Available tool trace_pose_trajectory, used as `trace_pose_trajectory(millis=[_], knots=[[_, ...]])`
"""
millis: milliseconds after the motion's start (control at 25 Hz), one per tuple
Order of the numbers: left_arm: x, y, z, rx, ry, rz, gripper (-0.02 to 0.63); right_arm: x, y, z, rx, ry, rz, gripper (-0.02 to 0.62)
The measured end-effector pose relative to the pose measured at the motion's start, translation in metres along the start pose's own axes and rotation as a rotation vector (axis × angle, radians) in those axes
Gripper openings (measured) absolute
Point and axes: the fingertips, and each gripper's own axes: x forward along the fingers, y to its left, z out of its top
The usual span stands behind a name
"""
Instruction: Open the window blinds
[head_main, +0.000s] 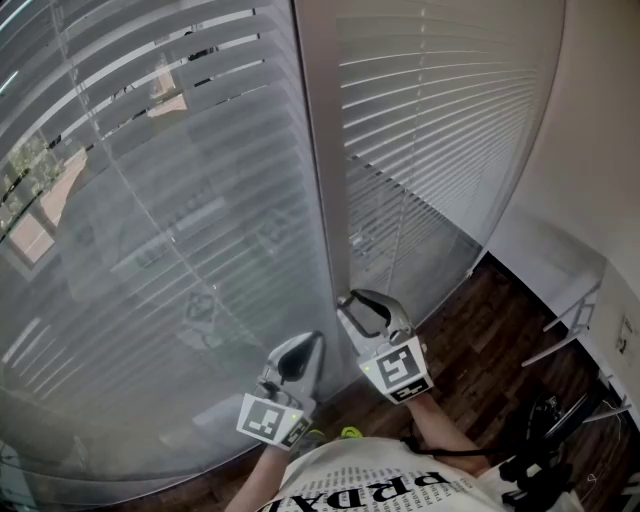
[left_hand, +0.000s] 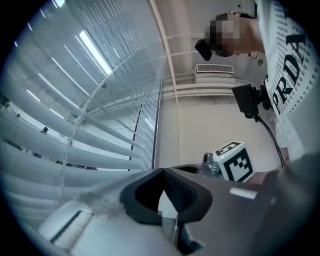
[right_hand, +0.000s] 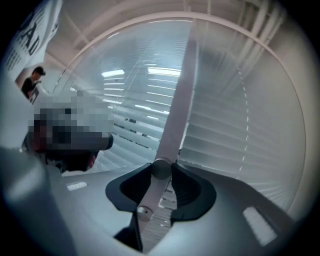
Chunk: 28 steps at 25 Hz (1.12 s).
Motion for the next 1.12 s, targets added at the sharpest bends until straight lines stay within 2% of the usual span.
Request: trace_pose_trajectory(millis=[240, 360, 760, 1120], knots=[[0.003, 0.002, 0.001, -0.003, -0.007, -0.003, -0.009, -0.002, 0.006, -0.003, -0.524, 0.121, -0.028, 0.13], [0.004, 0.002, 0.0, -0.003, -0.01, -0.009, -0.009, -0.001, 0.006, -0.006, -0.681, 0.16, -0.043, 0.13], [0.004, 0.007, -0.004, -0.013, -0.008, 0.0, -0.009, 0.005, 0.013, 0.0, -0.807, 0.134, -0.058, 0.131], [0.003, 0.011, -0.005, -0.017, -0.001, 0.012, -0.009, 0.004, 0.012, 0.002, -0.726, 0.088, -0.055, 0.126]])
